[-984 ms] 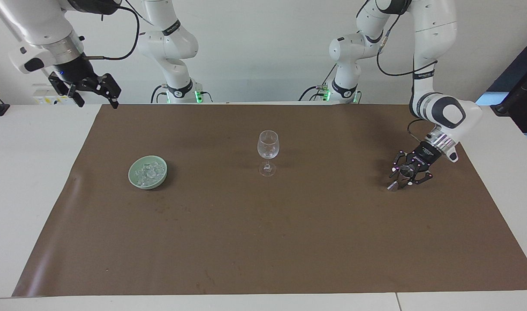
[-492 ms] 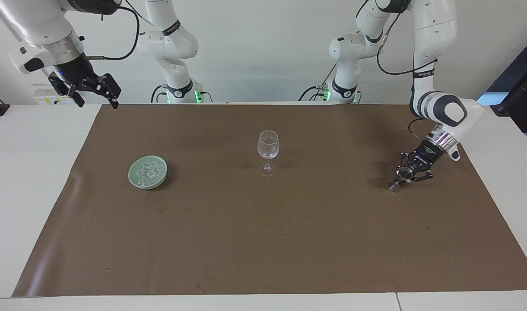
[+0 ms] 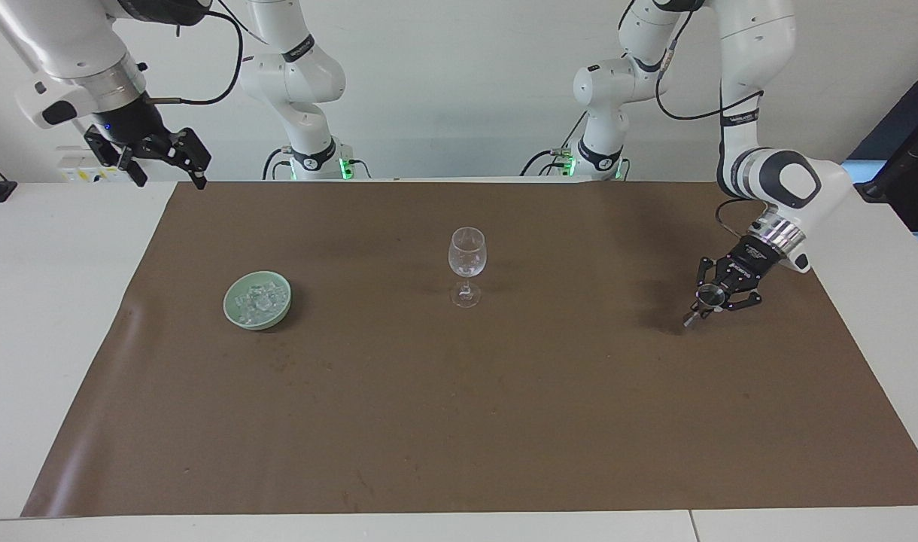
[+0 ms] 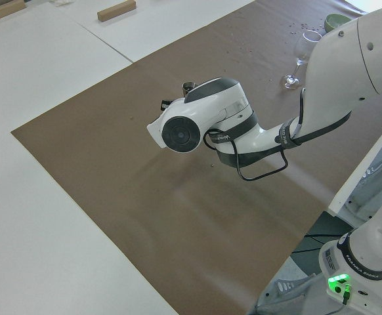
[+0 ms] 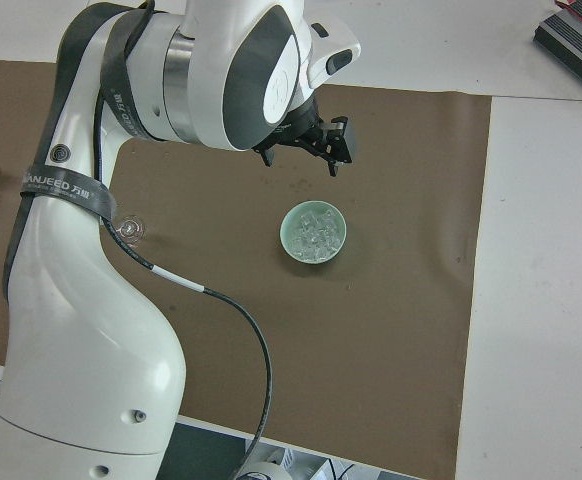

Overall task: Pour wine and add ice with both arms
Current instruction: 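Reach the left gripper to the small silver cup and grasp it, then lift the silver cup and carry it over the clear glass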

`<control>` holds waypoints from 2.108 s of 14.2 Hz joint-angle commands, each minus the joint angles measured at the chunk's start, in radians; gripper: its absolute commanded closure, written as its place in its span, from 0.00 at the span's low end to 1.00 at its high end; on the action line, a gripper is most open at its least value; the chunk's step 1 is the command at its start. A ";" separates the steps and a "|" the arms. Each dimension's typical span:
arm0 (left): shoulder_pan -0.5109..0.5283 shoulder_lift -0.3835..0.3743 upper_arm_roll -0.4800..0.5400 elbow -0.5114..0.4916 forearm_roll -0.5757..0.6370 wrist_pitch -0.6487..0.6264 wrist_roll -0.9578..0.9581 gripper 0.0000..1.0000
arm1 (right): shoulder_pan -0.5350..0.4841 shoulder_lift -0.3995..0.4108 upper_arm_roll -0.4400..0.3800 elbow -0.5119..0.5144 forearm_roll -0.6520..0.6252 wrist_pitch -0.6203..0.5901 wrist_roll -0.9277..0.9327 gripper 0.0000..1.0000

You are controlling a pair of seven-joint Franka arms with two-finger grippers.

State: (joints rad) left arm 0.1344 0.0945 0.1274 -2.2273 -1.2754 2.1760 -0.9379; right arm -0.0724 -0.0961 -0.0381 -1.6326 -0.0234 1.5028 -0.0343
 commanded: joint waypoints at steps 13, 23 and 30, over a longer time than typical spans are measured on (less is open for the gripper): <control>-0.351 -0.335 -0.047 -0.038 0.205 -0.018 -0.519 1.00 | -0.009 -0.014 0.006 -0.020 0.005 0.005 -0.006 0.00; -0.352 -0.329 -0.333 -0.026 0.396 0.114 -0.686 1.00 | -0.009 -0.014 0.006 -0.020 0.005 0.005 -0.006 0.00; -0.358 -0.228 -0.451 0.018 0.606 0.257 -0.829 1.00 | -0.009 -0.014 0.006 -0.020 0.005 0.005 -0.006 0.00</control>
State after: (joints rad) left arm -0.2158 -0.1851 -0.2991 -2.2409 -0.7509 2.3918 -1.7084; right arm -0.0724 -0.0961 -0.0381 -1.6326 -0.0234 1.5028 -0.0343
